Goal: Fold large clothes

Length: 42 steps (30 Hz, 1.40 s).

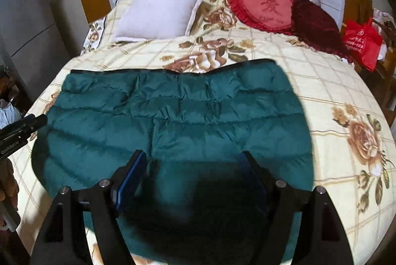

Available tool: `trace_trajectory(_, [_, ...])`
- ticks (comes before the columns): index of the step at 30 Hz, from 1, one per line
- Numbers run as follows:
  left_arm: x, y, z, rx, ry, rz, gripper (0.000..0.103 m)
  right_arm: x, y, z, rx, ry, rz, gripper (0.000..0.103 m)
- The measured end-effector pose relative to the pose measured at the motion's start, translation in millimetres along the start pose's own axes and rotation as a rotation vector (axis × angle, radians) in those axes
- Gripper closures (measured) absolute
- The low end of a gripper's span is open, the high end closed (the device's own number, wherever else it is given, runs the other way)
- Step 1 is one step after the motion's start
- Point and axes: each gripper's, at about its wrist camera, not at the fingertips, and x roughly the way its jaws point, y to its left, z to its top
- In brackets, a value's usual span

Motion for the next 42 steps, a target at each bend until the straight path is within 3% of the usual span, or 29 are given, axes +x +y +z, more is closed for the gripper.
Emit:
trace_trajectory(5, [-11,3,-12,-0.025,0.006,-0.019,0.024,-17,-11,-26,0.028,-0.004,-0.027,0.018])
trace_trajectory(8, [-15,2,-18,-0.028,0.011,-0.016,0.024,-1,-16,-41,0.028,0.066,-0.065,0.018])
trace_trajectory(15, [-23,9,-27,-0.043,0.022,-0.027,0.024,-9,-19,-40,0.052,0.057,-0.016,0.017])
trace_trajectory(20, [-12,32,-29,-0.141,0.060,-0.123,0.024,-20,-38,-33,0.086,0.024,-0.046,0.010])
trace_trajectory(25, [12,60,-31,-0.253,0.119,-0.217,0.024,-5,-75,-28,0.185,0.042,-0.041,0.006])
trace_trajectory(27, [20,69,-31,-0.288,0.122,-0.262,0.021,9,-93,-26,0.237,0.067,-0.014,0.000])
trace_trajectory(31, [38,84,-30,-0.361,0.132,-0.339,0.014,39,-116,-23,0.293,0.111,0.050,0.000])
trace_trajectory(36, [75,99,-37,-0.476,0.224,-0.440,0.006,72,-139,-20,0.376,0.148,0.197,0.000])
trace_trajectory(42, [93,100,-41,-0.530,0.222,-0.491,0.000,98,-141,-13,0.341,0.182,0.285,0.000])
